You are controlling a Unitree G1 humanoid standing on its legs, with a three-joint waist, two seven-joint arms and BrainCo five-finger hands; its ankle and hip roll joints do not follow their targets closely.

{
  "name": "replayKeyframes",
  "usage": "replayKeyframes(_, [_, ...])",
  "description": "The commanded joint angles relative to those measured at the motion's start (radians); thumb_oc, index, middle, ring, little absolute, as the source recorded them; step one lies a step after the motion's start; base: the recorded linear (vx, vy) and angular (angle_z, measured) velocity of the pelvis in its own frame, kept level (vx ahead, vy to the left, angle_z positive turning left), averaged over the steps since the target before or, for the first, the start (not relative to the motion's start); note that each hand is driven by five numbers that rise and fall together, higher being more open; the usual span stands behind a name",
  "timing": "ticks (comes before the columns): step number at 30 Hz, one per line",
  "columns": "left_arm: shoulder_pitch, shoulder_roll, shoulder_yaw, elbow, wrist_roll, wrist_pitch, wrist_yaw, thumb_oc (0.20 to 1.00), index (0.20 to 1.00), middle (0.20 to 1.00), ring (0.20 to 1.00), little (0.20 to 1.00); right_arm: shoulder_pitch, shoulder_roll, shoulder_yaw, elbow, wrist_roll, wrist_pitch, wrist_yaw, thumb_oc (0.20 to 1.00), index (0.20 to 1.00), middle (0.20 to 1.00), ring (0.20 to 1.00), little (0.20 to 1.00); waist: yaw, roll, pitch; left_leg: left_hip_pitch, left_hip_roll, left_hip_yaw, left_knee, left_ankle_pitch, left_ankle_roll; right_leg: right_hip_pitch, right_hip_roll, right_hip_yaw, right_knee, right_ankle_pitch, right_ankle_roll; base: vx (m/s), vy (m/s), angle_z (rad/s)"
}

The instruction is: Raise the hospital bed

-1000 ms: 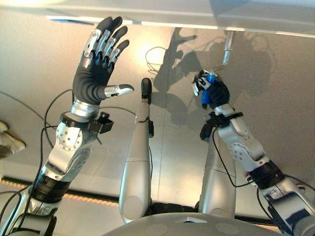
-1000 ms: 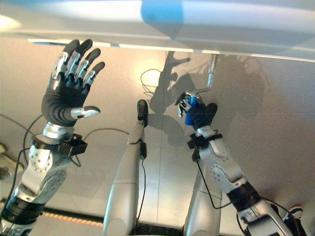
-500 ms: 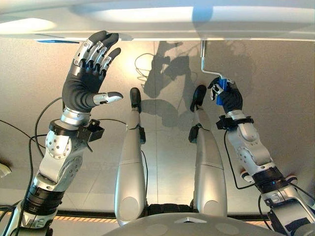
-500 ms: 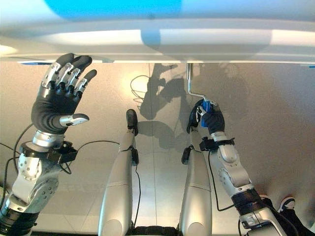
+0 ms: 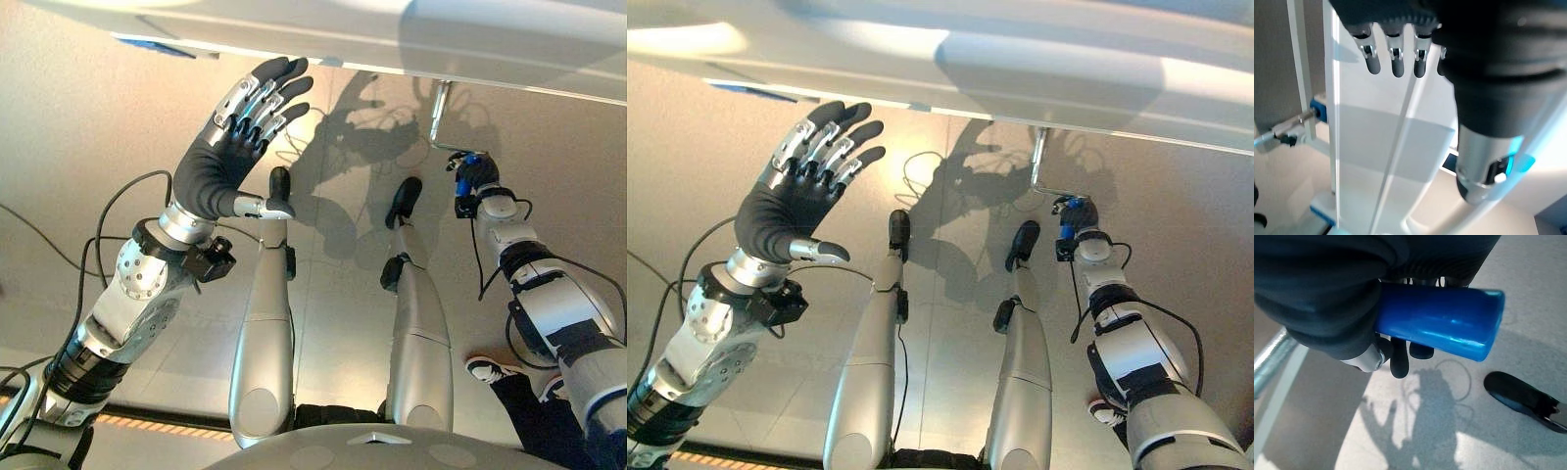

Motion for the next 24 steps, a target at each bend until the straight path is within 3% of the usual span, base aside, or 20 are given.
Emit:
replayKeyframes(1, [-0.024,-0.079,-0.005,-0.065,0.008,-0.028,0.004,1.0,1.0,1.0,1.0,1.0,-0.022,-0.168,0.025,0.055,-0.044,0.078,-0.016,0.2,0.2,0.2,0.2,0.2,0.028,0.127,-0.019,-0.007,-0.015,-0.016,0.005,-0.008,0.016,0.016,-0.007,-0.052,0.14,-0.135,0.062,0.02,0.058,0.15])
replayKeyframes(2, [-0.036,-0.1,0.001,-0.056,0.016,-0.029,0.012,1.0,1.0,1.0,1.0,1.0,-0.034,-0.115,0.027,0.047,-0.043,0.088,-0.011,0.2,0.2,0.2,0.2,0.2,0.041,0.137,-0.019,-0.024,-0.026,-0.021,0.014,-0.012,0.019,0.011,-0.017,-0.057,0.143,-0.136,0.064,0.02,0.054,0.13])
replayKeyframes(4, [-0.037,-0.1,0.001,-0.056,0.016,-0.029,0.013,1.0,1.0,1.0,1.0,1.0,-0.035,-0.115,0.027,0.047,-0.043,0.088,-0.011,0.2,0.2,0.2,0.2,0.2,0.04,0.138,-0.019,-0.026,-0.027,-0.022,0.015,-0.013,0.019,0.011,-0.017,-0.058,0.144,-0.137,0.064,0.01,0.051,0.17])
replayKeyframes(8, [-0.055,-0.17,0.023,-0.036,0.022,-0.038,0.057,1.0,1.0,1.0,1.0,1.0,-0.087,0.052,0.082,0.004,-0.091,0.107,0.011,0.2,0.2,0.2,0.2,0.2,0.078,0.156,-0.019,-0.096,-0.054,-0.032,0.053,-0.03,0.027,-0.023,-0.049,-0.081,0.16,-0.134,0.073,0.03,0.121,0.16])
replayKeyframes(13, [-0.065,-0.198,0.016,-0.012,0.055,-0.035,0.098,1.0,1.0,1.0,1.0,1.0,-0.117,0.184,0.154,-0.104,-0.12,0.098,0.023,0.2,0.2,0.2,0.2,0.2,0.088,0.16,-0.019,-0.159,-0.078,-0.034,0.107,-0.048,0.024,-0.042,-0.071,-0.097,0.182,-0.14,0.077,0.02,0.098,0.08])
replayKeyframes(18, [-0.086,-0.208,0.011,-0.005,0.061,-0.051,0.123,1.0,1.0,1.0,1.0,1.0,-0.126,0.332,0.243,-0.258,-0.096,0.061,0.047,0.2,0.2,0.2,0.2,0.2,0.102,0.163,-0.019,-0.179,-0.093,-0.033,0.124,-0.055,0.03,-0.037,-0.086,-0.104,0.166,-0.13,0.079,0.02,0.08,0.08])
replayKeyframes(24, [-0.098,-0.217,-0.008,-0.002,0.045,-0.07,0.126,1.0,1.0,1.0,1.0,1.0,-0.118,0.401,0.281,-0.423,0.033,0.0,0.075,0.2,0.2,0.2,0.2,0.2,0.106,0.174,-0.019,-0.169,-0.104,-0.03,0.117,-0.051,0.03,-0.022,-0.088,-0.093,0.128,-0.113,0.079,0.01,0.051,0.0])
